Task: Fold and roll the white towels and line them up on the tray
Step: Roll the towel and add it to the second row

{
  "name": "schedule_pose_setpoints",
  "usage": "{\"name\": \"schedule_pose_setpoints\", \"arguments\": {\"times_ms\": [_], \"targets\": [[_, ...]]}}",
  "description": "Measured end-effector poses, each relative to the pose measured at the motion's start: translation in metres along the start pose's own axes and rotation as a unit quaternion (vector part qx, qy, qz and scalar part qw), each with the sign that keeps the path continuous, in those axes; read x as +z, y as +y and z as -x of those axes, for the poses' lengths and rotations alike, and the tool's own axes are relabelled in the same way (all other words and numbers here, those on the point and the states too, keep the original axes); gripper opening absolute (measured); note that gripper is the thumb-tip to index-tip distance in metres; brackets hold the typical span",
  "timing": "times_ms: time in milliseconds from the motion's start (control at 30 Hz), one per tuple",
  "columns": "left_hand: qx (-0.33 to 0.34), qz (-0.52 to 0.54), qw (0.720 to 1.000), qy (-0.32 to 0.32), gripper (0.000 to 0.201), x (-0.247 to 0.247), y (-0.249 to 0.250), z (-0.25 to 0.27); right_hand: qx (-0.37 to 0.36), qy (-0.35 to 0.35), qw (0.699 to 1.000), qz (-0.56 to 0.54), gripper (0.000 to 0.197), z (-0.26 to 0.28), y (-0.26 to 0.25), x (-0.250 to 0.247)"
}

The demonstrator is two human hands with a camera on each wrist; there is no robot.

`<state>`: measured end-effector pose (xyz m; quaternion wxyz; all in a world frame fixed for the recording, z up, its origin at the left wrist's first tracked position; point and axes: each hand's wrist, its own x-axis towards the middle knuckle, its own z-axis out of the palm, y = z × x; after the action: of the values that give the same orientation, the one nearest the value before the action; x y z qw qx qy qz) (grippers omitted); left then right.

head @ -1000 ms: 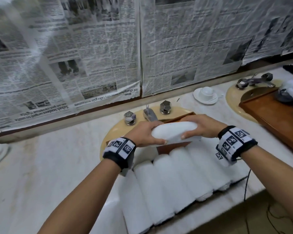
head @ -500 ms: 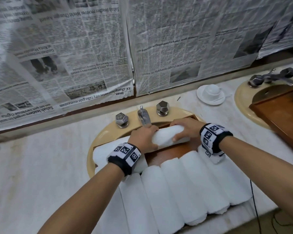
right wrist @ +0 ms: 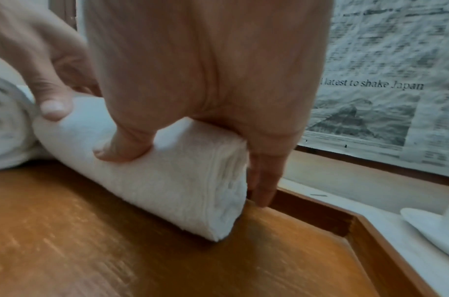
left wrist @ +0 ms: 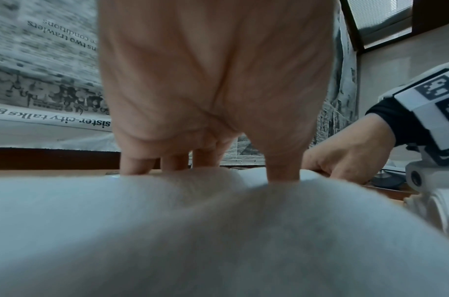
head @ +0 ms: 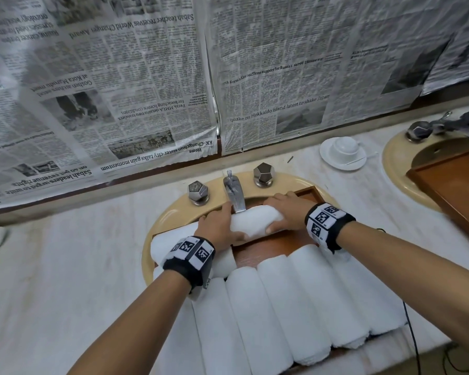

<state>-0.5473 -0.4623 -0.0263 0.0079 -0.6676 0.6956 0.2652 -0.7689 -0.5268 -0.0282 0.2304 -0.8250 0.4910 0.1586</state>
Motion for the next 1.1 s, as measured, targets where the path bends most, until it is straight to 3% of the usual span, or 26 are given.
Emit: {"name": "schedule_pose_setpoints", "arguments": {"times_ms": [200,400,533,667,833,1000,1100], "targets": [[-0.009,-0.062,0.996,-0.069,0.048,-0.006,0.000,-0.006,0.018,-0.009,1.000,0.020,0.083,0.002,-0.002,-0.002],[-0.028,-0.070,0.986,-0.146,0.053,-0.025,0.010,-0.008,0.008,-0.041,0.998,-0.054,0.061,0.005,-0.004,-0.014],[-0.048,-0.066,0.983,-0.167,0.060,-0.023,0.015,-0.014,0.042,-0.035,0.995,-0.087,0.055,0.006,0.002,-0.014],[-0.063,-0.064,0.986,-0.141,0.080,-0.009,0.015,-0.018,0.048,0.013,0.994,-0.099,0.057,0.002,0.001,-0.012],[-0.119,-0.047,0.988,-0.087,0.057,-0.008,0.015,-0.019,0.048,0.080,0.993,-0.078,0.045,-0.011,-0.013,-0.010],[-0.114,-0.020,0.990,-0.083,0.043,-0.009,0.013,-0.028,-0.016,0.141,0.979,-0.150,0.025,0.003,-0.009,-0.016],[-0.129,-0.016,0.988,-0.084,0.040,-0.008,0.014,-0.031,-0.030,0.098,0.987,-0.124,0.034,0.014,-0.010,-0.012]]}}
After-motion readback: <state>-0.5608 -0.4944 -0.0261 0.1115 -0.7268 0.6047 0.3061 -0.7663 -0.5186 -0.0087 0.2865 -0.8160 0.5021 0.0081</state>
